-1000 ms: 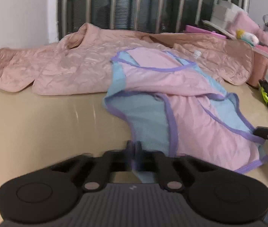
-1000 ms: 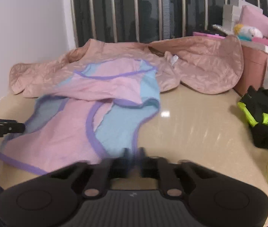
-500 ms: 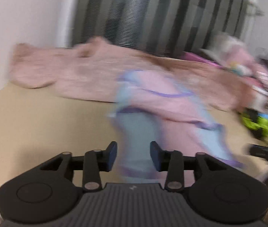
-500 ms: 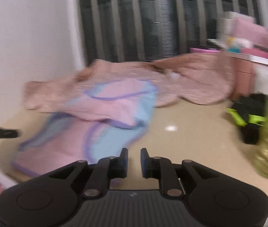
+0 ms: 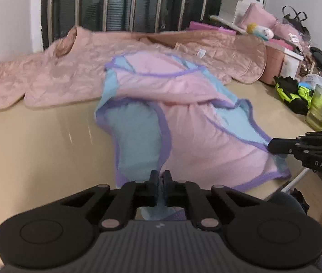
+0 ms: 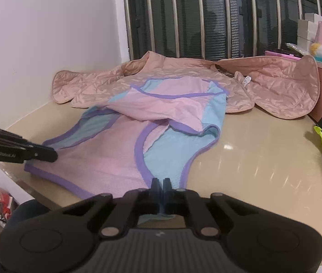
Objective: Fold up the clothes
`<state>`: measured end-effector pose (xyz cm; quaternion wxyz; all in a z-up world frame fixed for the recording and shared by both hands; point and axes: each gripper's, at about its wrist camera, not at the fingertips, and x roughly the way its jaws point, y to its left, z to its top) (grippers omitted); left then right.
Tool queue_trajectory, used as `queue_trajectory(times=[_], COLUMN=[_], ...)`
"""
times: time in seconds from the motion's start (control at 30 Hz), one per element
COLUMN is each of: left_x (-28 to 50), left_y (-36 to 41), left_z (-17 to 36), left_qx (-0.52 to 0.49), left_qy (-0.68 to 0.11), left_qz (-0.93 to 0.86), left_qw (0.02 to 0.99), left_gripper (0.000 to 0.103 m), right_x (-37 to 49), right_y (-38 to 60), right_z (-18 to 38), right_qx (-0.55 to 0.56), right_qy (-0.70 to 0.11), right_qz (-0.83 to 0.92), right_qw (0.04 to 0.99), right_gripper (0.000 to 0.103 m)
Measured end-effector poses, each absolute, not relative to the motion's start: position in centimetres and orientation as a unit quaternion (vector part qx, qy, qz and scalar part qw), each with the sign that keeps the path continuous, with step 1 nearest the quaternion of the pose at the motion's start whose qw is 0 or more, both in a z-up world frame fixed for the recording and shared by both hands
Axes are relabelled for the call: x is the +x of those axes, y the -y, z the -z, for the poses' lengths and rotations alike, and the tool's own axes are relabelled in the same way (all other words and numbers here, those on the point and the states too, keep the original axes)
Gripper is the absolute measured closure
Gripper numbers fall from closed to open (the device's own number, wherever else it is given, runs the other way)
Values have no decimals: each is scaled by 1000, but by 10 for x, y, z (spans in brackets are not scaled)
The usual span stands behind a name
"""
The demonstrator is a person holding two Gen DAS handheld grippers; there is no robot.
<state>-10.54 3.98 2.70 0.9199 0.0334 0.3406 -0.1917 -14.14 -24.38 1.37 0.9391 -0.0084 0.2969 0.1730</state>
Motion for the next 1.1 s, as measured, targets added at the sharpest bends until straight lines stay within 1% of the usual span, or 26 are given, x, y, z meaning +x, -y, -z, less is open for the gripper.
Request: queue_trajectory(times=[0.13, 0.17, 0.2, 0.23, 0.27, 0.3, 0.33, 0.37, 0.43, 0.5, 0.57, 0.6, 0.67, 0.73, 0.83, 0.87, 0.9, 0.93, 1.0, 1.07, 1.1], left_x=[-105, -105, -103, -101, -97, -98, -99, -98, -95, -90, -87, -88, -90, -95, -103, -104, -104, -105, -108, -107, -106], left_y=[-38, -39, -39, -39, -39, -46, -54, -64, -83, -94, -98, -99, -99, -102, -101, -97, -93, -89, -85, -88, -91], left_z=[-40, -41, -41, -39, -36, -35, -34, -32, -30, -28, -26, -26, -25, -26, -24, -21, -18, -16, -15, -15, -16], left_qx=[45, 50, 56, 71, 86, 83, 75, 54, 12, -16, -31, -34, -41, -50, -52, -39, -21, -5, 15, 6, -5], left_qy=[-289, -274, -263, -268, -280, -281, -284, -293, -312, -329, -338, -335, -328, -313, -303, -313, -323, -331, -325, -327, -328], left_qz=[178, 170, 161, 145, 132, 135, 137, 136, 134, 116, 110, 114, 121, 135, 170, 171, 165, 158, 152, 136, 130], left_qw=[940, 945, 950, 950, 947, 947, 946, 945, 941, 937, 934, 935, 936, 939, 936, 934, 932, 930, 933, 935, 936], left_gripper=[99, 90, 79, 51, 40, 38, 37, 37, 38, 43, 52, 53, 59, 59, 59, 59, 59, 61, 66, 80, 81], right_x=[-140, -138, -135, -133, -131, -131, -133, -135, -133, -129, -120, -115, -105, -92, -71, -65, -62, -64, -68, -74, -76], right_y=[242, 242, 240, 239, 238, 237, 236, 236, 232, 226, 214, 204, 180, 155, 129, 124, 121, 120, 121, 125, 129], right_z=[-21, -22, -21, -21, -20, -19, -20, -22, -27, -33, -36, -38, -38, -35, -23, -18, -15, -14, -13, -14, -13], right_qx=[-6, -7, -12, -17, -22, -30, -34, -32, -26, -18, -12, -12, -17, -19, -18, -18, -19, -21, -18, -13, -10], right_qy=[-279, -278, -283, -288, -292, -295, -291, -285, -276, -268, -263, -261, -259, -273, -312, -323, -326, -319, -313, -302, -301], right_qz=[-164, -162, -159, -156, -154, -153, -159, -166, -182, -199, -219, -232, -269, -299, -292, -288, -282, -277, -267, -253, -249], right_qw=[946, 947, 946, 945, 944, 943, 943, 943, 943, 943, 939, 937, 928, 914, 904, 902, 902, 906, 911, 919, 921], right_gripper=[101, 101, 100, 98, 91, 89, 82, 76, 75, 75, 75, 75, 76, 76, 76, 78, 85, 99, 99, 100, 100])
